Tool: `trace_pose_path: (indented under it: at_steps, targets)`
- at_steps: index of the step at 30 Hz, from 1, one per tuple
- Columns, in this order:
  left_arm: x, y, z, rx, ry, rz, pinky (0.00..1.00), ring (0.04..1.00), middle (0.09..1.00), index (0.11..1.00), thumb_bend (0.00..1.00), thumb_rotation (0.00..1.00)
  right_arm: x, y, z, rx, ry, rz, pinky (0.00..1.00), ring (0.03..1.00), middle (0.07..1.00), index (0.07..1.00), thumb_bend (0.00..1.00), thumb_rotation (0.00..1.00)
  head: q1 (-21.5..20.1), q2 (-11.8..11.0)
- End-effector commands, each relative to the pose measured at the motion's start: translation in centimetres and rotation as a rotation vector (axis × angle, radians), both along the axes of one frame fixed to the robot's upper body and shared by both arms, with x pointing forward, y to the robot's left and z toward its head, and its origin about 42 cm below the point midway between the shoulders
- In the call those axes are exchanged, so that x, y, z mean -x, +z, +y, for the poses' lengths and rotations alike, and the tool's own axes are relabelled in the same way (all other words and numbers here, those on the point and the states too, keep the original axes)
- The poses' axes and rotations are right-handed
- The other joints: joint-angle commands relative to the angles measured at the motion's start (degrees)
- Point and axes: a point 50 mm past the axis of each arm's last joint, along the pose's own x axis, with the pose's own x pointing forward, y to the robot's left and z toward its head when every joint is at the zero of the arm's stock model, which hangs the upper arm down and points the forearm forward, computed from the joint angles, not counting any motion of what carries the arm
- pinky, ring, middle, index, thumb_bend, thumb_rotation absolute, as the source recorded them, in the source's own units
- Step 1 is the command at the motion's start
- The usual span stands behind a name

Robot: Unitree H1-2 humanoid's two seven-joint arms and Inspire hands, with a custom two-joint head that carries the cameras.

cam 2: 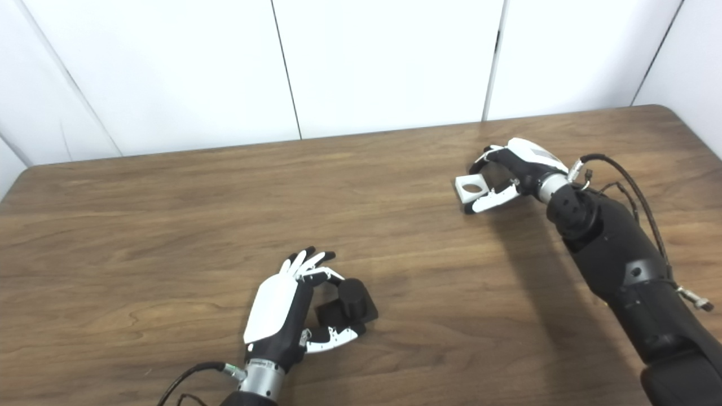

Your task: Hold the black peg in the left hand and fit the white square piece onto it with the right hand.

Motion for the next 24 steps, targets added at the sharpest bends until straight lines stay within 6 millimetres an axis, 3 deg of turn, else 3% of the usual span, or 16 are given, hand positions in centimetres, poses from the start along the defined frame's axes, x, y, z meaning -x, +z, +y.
trace_pose_path:
  at_steps: [1,13,18,20,24]
  targets:
    - [0.78,-0.82,-0.41,-0.009,0.0,0.045,1.0,0.971,0.879,0.491,0.52,0.07,-0.9,2.26,-0.93,0.041,-0.001,-0.049,0.99,0.984,0.948,0.715,0.85,0.35,-0.02,0.11]
    - [0.71,-0.78,-0.7,-0.001,-0.002,0.041,1.0,0.972,0.878,0.491,0.52,0.07,-0.97,1.75,-1.23,0.044,0.009,-0.046,0.98,0.986,0.939,0.663,0.82,0.33,0.1,0.05]
    - [0.7,-0.73,-0.74,-0.005,-0.002,0.044,1.0,0.974,0.881,0.492,0.52,0.07,-0.93,1.64,-1.27,0.026,0.012,-0.046,0.99,0.993,0.939,0.622,0.73,0.28,0.13,0.05]
    - [0.68,-0.73,-0.73,-0.005,-0.002,0.044,1.0,0.975,0.881,0.492,0.52,0.07,-0.89,1.61,-1.24,0.025,0.014,-0.049,0.99,0.995,0.937,0.521,0.56,0.18,0.13,0.04]
    - [0.68,-0.67,-0.77,-0.007,-0.001,0.042,1.0,0.972,0.879,0.492,0.52,0.07,-0.87,1.58,-1.24,0.028,0.016,-0.046,0.99,0.998,0.936,0.495,0.52,0.15,0.11,0.02]
